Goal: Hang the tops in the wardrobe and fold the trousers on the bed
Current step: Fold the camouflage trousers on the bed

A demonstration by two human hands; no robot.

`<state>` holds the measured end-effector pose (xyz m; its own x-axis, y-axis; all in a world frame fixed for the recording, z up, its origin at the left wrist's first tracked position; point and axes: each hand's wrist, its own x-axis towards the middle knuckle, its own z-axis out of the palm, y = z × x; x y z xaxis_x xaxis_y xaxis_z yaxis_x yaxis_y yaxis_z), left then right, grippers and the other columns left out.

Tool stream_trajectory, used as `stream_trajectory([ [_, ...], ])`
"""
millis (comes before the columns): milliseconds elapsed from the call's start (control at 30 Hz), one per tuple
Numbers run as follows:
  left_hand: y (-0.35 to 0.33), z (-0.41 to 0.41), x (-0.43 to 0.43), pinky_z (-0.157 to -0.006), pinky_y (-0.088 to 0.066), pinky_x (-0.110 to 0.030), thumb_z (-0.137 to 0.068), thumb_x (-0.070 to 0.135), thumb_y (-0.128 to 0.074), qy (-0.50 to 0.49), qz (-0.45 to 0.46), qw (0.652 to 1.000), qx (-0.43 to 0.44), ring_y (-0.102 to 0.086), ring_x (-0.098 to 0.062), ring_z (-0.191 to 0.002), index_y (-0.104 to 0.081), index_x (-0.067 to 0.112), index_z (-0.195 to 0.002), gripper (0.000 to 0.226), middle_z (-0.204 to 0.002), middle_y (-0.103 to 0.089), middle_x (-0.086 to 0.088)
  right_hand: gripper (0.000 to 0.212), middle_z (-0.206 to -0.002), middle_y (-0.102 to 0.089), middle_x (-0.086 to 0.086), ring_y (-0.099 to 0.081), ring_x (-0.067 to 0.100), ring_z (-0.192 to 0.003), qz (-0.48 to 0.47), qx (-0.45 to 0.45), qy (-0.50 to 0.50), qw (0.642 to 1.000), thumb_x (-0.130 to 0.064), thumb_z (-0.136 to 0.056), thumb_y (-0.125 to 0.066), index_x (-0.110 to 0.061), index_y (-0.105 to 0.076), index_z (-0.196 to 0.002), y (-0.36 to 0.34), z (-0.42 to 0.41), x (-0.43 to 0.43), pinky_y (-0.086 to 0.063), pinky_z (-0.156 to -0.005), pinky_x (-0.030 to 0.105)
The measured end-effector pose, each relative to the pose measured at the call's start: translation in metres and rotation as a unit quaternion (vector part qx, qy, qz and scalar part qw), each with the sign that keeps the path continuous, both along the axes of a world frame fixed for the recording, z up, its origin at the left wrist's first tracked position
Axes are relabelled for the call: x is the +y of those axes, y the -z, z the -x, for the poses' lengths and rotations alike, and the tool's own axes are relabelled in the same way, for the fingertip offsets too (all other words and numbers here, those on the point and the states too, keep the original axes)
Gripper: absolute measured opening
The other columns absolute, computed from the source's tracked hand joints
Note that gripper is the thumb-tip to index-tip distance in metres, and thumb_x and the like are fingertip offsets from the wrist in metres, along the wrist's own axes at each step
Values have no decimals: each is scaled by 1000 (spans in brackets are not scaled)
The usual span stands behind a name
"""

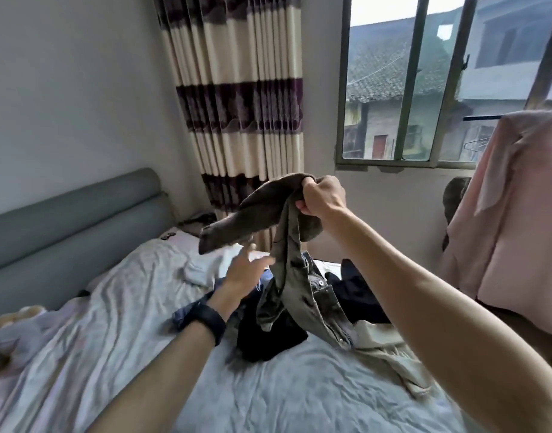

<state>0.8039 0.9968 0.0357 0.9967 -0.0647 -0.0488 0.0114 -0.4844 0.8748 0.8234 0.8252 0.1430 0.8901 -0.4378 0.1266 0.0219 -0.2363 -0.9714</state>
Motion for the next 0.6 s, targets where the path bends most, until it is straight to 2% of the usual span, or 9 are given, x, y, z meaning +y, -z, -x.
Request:
stream_trajectory([
  [33, 14, 9, -14, -95, -42, -26, -76, 61, -72, 46, 10, 999, 10, -63, -11, -105, -62, 27, -116, 53, -117, -69, 10, 29, -51, -68, 0, -73, 22, -55, -11, 9, -9, 1000, -25, -91, -51, -4, -70, -85, 7, 4, 1, -63, -75, 43],
  [67, 29, 16, -26, -101, -45, -30, -70, 70, -73, 59, 1, 998, -1, -64, -8, -106, -63, 30, -115, 61, -113, -70, 15, 28, -52, -68, 1, -73, 23, -56, -22, 19, -21, 999, -23, -92, -52, -4, -71, -84, 15, 8, 3, -63, -75, 43],
  [133, 42, 24, -47, -99, -49, -36, -68, 84, -64, 10, -67, 997, -40, -64, -19, -114, -63, 29, -121, 76, -119, -70, 8, 27, -55, -69, 1, -75, 25, -61, -48, 43, -48, 997, -20, -93, -53, -5, -71, -80, 28, 16, 5, -64, -76, 41],
  [233, 38, 24, -63, -88, -52, -40, -93, 63, -53, -70, -203, 973, -89, -64, -36, -111, -67, 20, -113, 50, -117, -70, -10, 18, -90, -76, 16, -77, 28, -73, -117, 63, -116, 984, -11, -94, -59, 2, -72, -92, 40, 22, 5, -62, -83, 41],
  [300, 33, 17, -63, -86, -51, -41, -99, 46, -52, -78, -222, 966, -104, -63, -40, -110, -67, 15, -110, 36, -116, -69, -15, 19, -108, -73, 22, -76, 27, -79, -151, 50, -145, 977, -7, -96, -60, 7, -68, -107, 43, 27, -1, -63, -82, 40],
  [367, 32, 13, -63, -85, -50, -39, -96, 41, -58, -83, -193, 973, -95, -64, -40, -107, -71, 13, -104, 32, -110, -71, -15, 20, -109, -74, 19, -76, 26, -81, -178, 18, -168, 969, -12, -98, -64, 0, -67, -113, 52, 36, -16, -63, -77, 34],
  [467, 21, 6, -56, -82, -58, -40, -88, 45, -65, -123, -76, 987, -68, -71, -34, -86, -67, 11, -76, 36, -86, -75, -10, 26, -105, -77, 9, -75, 21, -84, -199, -1, -151, 968, -32, -92, -73, -16, -69, -111, 92, 52, -49, -60, -76, 32],
  [533, -3, -1, -50, -79, -61, -41, -87, 40, -70, -154, 41, 985, -57, -73, -26, -70, -66, 12, -67, 34, -68, -72, -2, 39, -101, -76, 5, -68, 14, -79, -148, 68, -70, 984, -48, -81, -79, -20, -69, -107, 154, 59, -70, -53, -73, 31],
  [600, -38, -6, -39, -78, -62, -38, -90, 27, -72, -169, 130, 974, -71, -71, -21, -61, -66, 14, -67, 27, -70, -72, -2, 63, -100, -70, -1, -64, 11, -83, -101, 177, -64, 977, -62, -66, -84, -22, -62, -109, 249, 43, -94, -52, -78, 32],
])
